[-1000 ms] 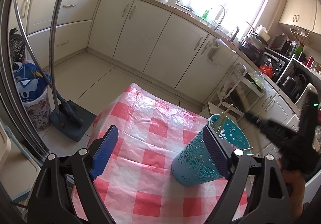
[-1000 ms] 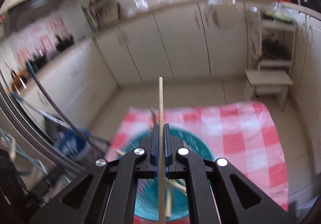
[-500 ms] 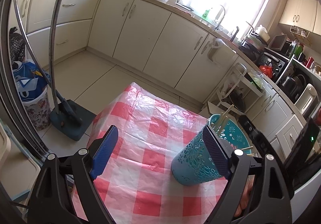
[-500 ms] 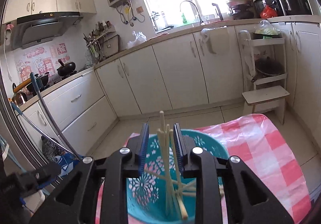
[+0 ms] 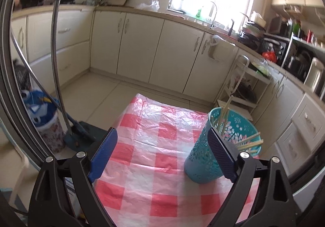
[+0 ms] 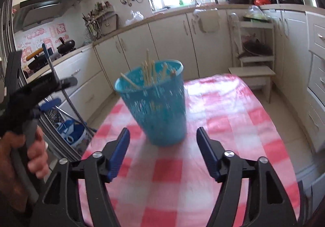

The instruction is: Organize utensils

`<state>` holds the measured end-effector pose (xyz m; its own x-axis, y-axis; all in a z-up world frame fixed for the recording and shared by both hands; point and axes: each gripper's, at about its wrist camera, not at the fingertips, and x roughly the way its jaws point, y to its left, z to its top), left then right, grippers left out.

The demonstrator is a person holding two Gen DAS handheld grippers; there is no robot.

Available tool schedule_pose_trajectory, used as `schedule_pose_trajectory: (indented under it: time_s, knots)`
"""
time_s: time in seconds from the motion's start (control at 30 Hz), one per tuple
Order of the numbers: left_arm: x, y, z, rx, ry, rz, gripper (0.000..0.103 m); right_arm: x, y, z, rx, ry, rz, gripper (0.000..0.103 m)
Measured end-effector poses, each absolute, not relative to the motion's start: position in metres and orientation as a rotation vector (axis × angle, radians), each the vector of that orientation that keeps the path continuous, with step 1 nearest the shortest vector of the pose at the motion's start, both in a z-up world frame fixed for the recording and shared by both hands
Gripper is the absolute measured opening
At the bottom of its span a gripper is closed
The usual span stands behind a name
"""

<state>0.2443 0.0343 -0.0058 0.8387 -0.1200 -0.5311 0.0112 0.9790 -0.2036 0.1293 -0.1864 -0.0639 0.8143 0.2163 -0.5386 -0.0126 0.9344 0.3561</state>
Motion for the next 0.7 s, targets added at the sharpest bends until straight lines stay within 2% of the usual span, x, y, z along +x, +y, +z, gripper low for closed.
schedule_pose_trajectory:
  time_s: [0.07, 0.3, 0.7]
  knots:
    - [0.234, 0.031, -0.007, -0.160, 0.571, -0.069, 0.091, 0.113, -0.189, -0.070, 0.360, 0.644, 0.116, 0.074]
    - [0.189, 0.026, -0.012, -0.142, 0.598, -0.049, 0.095, 0.079, -0.199, -0.075, 0.406, 0.722, 0.090, 0.081]
    - [0.085, 0.003, 0.019, -0.124, 0.636, 0.021, 0.095, 0.015, -0.217, -0.029, 0.404, 0.711, 0.080, 0.095]
